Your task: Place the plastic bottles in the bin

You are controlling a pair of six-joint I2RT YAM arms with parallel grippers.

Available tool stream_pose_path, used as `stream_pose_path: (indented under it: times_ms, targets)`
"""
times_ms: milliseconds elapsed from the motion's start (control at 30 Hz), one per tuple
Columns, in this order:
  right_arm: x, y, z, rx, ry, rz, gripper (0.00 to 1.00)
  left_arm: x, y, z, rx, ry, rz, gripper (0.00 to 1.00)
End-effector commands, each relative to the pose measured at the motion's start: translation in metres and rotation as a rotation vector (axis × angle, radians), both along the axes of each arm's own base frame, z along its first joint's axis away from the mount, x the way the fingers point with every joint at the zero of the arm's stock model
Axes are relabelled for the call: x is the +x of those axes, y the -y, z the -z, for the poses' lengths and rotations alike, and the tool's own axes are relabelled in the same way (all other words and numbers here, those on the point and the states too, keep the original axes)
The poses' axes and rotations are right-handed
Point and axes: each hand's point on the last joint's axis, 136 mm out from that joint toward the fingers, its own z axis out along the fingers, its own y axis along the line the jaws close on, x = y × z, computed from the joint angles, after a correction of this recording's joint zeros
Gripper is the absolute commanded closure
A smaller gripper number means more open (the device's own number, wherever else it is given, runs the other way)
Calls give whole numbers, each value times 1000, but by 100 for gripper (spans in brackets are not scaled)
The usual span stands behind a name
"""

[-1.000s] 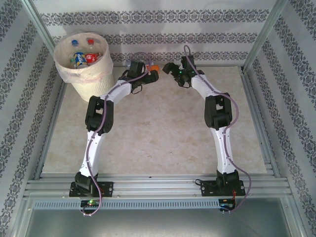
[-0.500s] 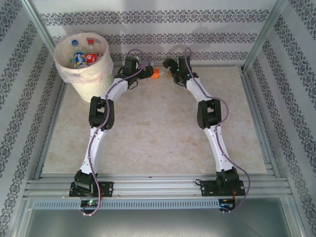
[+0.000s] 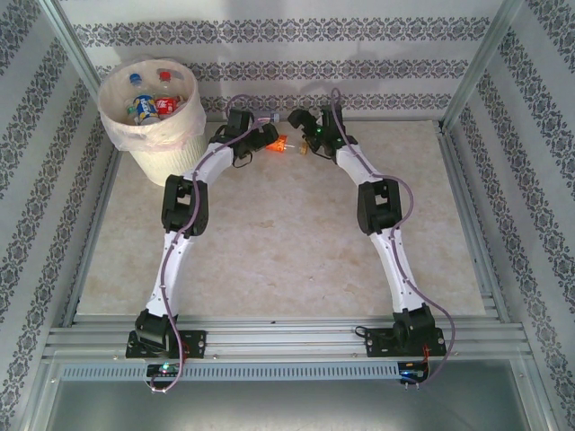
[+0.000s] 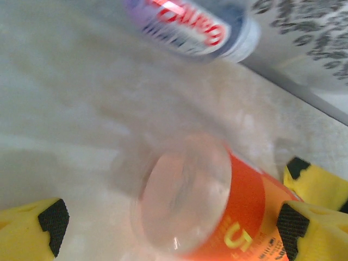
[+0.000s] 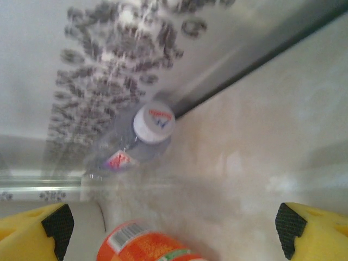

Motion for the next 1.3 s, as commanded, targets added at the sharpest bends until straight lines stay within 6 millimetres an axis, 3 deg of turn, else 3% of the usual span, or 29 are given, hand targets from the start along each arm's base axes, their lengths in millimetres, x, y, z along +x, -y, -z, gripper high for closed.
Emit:
stream_pose_path:
  times_ms: [0,267,433,733,900,1067,1267]
  targets:
    - [-41,-50,-22,26,-9,-172,3,-23,-4,-16,-109,-127,-110,0]
    - [-88,-93,-29,150,-32,-234,3,-48,9,-10,-110,-189,-85,0]
    - [-92,-96,-37,301,0,-176,3,-66,39,0,-81,-199,66,0]
    - [-82,-38,-49,298,52,-21,2,-83,64,23,32,-164,306,0]
    - [-85,-34,-52,323,57,-18,2,-88,74,14,-22,-87,355,0]
    - [-87,-32,-59,343,69,-14,2,-100,79,18,117,-87,420,0]
    - [-95,21,-64,277,69,106,2,-117,69,38,360,-152,432,5]
